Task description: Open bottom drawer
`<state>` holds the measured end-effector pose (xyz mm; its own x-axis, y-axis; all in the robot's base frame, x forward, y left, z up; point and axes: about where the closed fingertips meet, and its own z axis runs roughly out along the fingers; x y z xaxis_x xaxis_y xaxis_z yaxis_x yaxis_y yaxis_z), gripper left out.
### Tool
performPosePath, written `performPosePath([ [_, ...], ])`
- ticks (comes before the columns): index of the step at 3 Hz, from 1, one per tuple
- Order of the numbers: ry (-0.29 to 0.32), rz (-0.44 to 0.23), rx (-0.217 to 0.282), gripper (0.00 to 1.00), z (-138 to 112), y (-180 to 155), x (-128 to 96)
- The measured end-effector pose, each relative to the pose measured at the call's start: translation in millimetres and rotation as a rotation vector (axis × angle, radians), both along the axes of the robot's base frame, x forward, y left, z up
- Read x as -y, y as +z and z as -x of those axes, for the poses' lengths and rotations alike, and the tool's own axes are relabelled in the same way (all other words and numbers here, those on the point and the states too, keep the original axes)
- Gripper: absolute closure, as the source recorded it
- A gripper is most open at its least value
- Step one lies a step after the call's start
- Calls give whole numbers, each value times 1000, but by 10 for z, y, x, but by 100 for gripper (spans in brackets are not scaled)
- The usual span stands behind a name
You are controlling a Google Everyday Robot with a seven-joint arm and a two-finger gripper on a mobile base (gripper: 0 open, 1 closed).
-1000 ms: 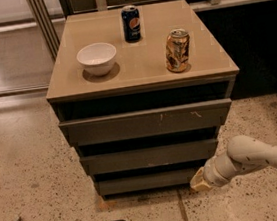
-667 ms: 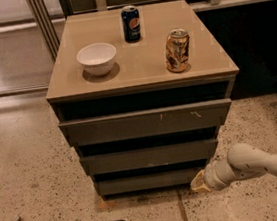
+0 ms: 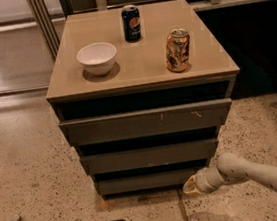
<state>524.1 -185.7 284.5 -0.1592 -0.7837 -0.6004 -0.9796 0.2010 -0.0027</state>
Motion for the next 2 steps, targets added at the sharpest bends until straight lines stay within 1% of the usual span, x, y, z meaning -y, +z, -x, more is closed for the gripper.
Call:
performPosePath([
  [1, -23, -2, 14, 100, -121, -45, 52],
  [2, -2, 6, 25, 100, -97, -85, 32],
])
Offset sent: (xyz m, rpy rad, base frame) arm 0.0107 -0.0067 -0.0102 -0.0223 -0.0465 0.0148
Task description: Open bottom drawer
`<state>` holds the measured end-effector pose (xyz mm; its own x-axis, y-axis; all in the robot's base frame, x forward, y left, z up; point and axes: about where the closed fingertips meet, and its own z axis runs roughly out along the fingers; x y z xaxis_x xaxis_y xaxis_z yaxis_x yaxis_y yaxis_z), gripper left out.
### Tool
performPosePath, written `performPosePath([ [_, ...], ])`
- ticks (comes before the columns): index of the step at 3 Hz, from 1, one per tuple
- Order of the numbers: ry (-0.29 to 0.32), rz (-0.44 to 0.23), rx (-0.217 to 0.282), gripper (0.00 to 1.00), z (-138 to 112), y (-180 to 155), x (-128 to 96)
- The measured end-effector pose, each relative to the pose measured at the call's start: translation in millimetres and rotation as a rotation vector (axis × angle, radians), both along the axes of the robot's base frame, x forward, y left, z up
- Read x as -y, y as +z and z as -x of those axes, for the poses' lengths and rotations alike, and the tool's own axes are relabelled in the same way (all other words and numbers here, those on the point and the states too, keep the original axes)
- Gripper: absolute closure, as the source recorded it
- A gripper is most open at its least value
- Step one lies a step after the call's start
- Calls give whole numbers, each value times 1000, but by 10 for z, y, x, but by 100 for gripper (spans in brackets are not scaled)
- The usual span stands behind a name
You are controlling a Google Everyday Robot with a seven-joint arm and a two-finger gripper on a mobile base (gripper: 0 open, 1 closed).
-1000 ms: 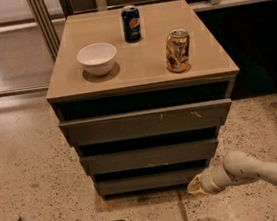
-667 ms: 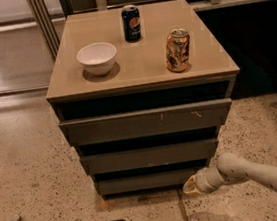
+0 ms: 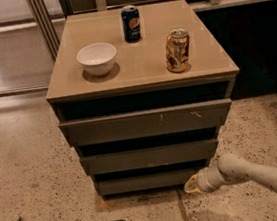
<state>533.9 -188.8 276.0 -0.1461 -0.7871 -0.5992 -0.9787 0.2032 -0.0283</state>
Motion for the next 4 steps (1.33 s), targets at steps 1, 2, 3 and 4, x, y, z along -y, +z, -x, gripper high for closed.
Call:
performPosePath([
  [1, 23, 12, 61, 81, -4, -107, -7],
  [2, 37, 15, 97, 58, -56, -192, -23],
  [3, 52, 20, 135, 35, -130, -210, -48],
  [4, 66, 19, 172, 11, -222, -212, -79],
])
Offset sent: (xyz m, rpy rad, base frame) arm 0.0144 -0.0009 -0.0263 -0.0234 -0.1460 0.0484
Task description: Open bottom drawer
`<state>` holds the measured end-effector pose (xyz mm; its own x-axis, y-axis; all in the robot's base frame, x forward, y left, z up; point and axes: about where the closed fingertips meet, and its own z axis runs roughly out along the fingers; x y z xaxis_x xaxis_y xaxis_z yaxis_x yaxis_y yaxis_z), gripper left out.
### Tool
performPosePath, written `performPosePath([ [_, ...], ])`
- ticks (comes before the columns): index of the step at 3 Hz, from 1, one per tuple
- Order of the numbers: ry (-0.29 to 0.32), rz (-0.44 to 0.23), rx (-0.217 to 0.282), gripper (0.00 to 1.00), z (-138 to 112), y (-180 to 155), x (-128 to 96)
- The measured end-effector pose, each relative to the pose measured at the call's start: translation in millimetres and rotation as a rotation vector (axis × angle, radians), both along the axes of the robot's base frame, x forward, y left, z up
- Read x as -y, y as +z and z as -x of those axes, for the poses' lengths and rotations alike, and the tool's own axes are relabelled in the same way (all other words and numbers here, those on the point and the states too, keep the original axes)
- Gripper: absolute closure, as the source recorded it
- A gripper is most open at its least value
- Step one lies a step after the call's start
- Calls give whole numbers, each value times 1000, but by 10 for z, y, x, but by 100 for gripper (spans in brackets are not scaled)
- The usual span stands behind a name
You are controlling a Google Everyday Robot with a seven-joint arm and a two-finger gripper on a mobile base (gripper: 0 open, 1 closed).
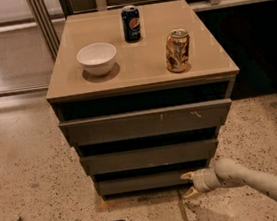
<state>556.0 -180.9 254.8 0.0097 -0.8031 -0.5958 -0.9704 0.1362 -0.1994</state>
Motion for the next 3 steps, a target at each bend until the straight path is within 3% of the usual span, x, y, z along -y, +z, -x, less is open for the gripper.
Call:
performPosePath([
  [1, 8, -6, 24, 0, -102, -52, -28],
  [3, -3, -42, 24, 0, -324, -315, -58],
])
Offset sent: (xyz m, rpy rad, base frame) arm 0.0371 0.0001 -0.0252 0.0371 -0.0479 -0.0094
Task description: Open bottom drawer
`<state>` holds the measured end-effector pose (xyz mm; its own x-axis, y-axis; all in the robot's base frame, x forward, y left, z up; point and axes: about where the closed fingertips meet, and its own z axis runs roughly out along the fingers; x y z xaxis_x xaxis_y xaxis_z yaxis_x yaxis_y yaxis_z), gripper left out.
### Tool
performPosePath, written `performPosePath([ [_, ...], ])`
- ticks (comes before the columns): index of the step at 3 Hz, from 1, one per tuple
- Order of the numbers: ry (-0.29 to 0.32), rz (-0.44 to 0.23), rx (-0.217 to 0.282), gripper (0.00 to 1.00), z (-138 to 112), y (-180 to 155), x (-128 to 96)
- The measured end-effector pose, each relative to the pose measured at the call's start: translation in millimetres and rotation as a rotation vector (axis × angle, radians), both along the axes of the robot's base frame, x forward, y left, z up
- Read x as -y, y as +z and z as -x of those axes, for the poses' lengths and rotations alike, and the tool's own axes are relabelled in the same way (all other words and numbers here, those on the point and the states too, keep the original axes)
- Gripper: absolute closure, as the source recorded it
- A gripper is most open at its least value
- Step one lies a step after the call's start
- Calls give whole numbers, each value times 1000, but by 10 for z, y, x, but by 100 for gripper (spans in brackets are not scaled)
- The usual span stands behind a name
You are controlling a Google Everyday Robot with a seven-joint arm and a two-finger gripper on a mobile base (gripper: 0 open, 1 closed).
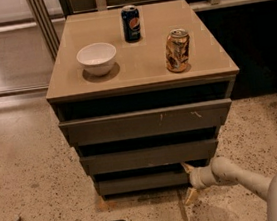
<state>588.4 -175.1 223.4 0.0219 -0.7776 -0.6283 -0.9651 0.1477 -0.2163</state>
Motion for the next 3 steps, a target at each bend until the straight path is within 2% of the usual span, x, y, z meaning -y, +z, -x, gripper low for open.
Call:
performPosePath([
  [1, 0, -16, -12, 0, -139, -151, -37],
  [3, 6, -1, -47, 0, -308, -378, -94],
])
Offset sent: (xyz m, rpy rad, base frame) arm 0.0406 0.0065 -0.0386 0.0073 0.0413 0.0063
